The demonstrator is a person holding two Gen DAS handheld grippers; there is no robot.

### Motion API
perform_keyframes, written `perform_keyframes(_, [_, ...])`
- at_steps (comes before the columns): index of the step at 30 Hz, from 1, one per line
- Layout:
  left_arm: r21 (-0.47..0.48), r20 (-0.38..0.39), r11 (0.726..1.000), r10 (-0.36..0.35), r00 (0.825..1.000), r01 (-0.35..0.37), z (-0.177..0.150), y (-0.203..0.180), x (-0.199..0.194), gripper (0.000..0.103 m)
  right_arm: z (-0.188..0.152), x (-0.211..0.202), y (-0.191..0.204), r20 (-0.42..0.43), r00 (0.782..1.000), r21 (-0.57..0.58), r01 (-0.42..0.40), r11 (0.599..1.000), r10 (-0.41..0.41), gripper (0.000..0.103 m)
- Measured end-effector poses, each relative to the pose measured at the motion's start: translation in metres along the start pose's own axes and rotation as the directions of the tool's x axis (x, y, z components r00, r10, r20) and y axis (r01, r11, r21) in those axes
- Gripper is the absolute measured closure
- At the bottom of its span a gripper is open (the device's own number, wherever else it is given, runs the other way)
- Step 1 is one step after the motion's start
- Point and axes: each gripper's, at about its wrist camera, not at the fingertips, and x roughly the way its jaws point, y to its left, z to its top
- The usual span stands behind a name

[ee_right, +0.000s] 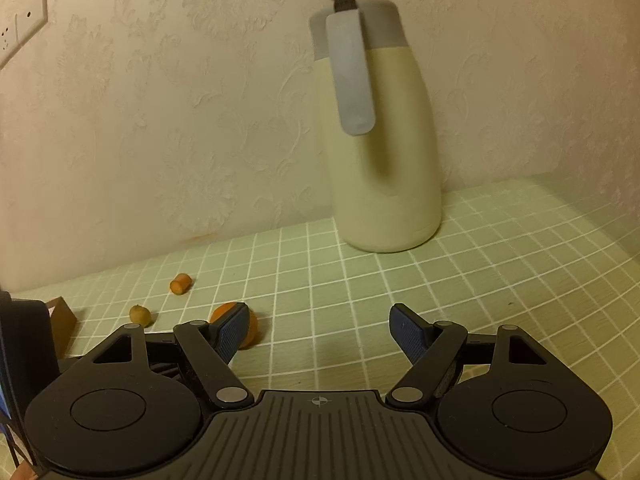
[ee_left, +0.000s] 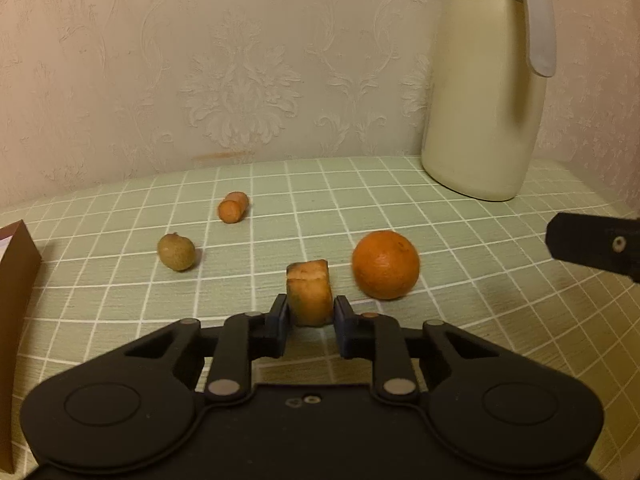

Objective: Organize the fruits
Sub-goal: 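Lower the right gripper over the mandarin and close on it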

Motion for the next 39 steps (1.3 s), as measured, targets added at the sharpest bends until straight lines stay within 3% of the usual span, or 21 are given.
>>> perform_keyframes(13, [0.021,-0.039,0.998,0.052,0.998,-0.051,-0.012,0.033,-0.025,0.090,-0.007,0.041,0.031,-0.090,0.995,-0.015,-0.050,0.999,0.048,0.025])
perform_keyframes(17, [0.036,-0.036,0.997,0.069,0.997,-0.068,-0.012,0.035,-0.024,0.079,-0.010,0.050,0.040,-0.108,0.992,-0.008,-0.067,0.998,0.065,0.025])
perform_keyframes(22, [0.021,-0.027,0.998,0.067,0.997,-0.066,-0.008,0.033,-0.018,0.082,-0.011,0.050,0.050,-0.096,0.993,-0.057,-0.070,0.996,0.064,0.025])
perform_keyframes(24, [0.015,-0.023,0.998,0.057,0.998,-0.056,-0.008,0.032,-0.018,0.090,-0.011,0.051,0.048,-0.097,0.993,-0.045,-0.066,0.997,0.061,0.025])
perform_keyframes(39, [-0.016,-0.020,0.996,0.084,0.996,-0.084,-0.013,0.046,-0.032,0.090,-0.005,0.078,0.059,-0.143,0.988,-0.031,-0.061,0.998,0.056,0.026])
